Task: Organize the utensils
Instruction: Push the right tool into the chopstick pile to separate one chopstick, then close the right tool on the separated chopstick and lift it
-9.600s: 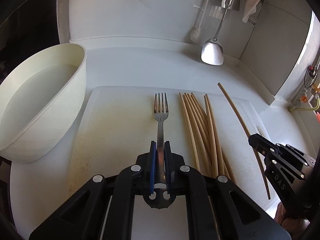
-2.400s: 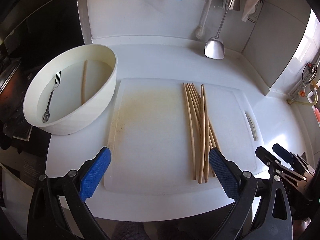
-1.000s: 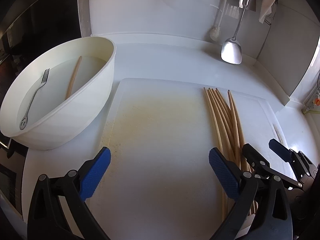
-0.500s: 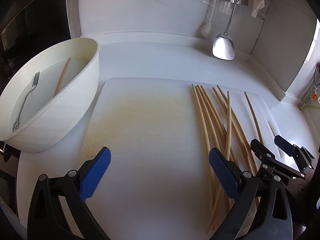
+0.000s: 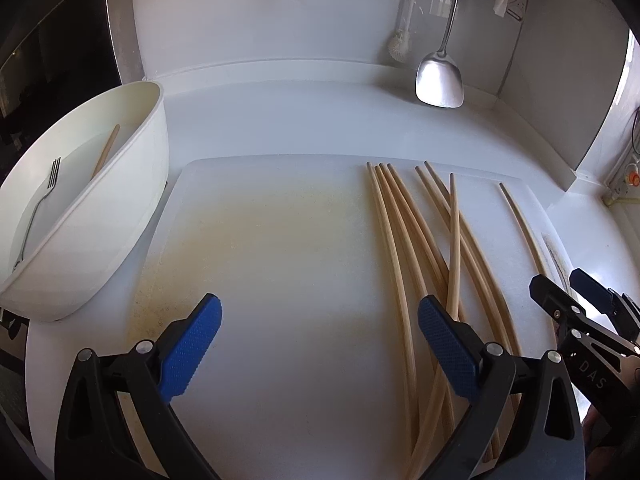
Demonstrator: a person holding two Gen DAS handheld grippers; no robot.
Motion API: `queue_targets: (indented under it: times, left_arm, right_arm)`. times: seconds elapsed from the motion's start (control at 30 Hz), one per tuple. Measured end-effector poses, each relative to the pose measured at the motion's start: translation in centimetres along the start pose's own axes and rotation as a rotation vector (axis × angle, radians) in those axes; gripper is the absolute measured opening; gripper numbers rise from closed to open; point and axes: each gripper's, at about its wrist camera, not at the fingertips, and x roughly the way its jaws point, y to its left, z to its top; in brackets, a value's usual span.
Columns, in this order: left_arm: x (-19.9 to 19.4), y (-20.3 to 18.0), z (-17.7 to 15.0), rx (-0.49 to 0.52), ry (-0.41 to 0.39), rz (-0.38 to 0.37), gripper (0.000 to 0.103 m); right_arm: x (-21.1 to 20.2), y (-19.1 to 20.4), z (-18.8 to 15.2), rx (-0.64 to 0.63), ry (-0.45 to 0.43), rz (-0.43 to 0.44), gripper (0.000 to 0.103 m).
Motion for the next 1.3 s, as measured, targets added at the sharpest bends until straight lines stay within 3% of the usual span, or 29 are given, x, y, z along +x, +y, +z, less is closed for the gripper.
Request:
queue_targets:
  times: [0.13, 0.83, 1.13, 1.23, 1.3]
  left_arm:
    - [0.9, -0.2, -0.2, 0.003, 0.029, 0.012, 0.097]
    - [1.5, -1.1, 0.0, 0.009, -0.006, 0.055, 0.097]
    - [0.9, -1.7, -0.4, 0.009, -0.032, 0.052, 0.08]
    - [0.6, -1.9, -0.5, 0.013, -0.046, 0.05, 0.067]
    - [0.4, -2.0, -0.6, 0.018, -0.055, 0.042, 0.048]
  right_arm:
    - [0.0, -0.4, 0.0, 0.008, -0.002, -0.001, 0.066]
    - [1.2, -0.4, -0.3, 0.015, 0.028, -0.003, 0.065]
    - [0.8, 0.9, -0.7, -0.049, -0.002, 0.024, 0.033]
    - [0.7, 1.4, -0.8, -0.073, -0.007, 0.018, 0.02]
    - [0.6, 1.5, -0.9, -0.08, -0.007, 0.012, 0.012]
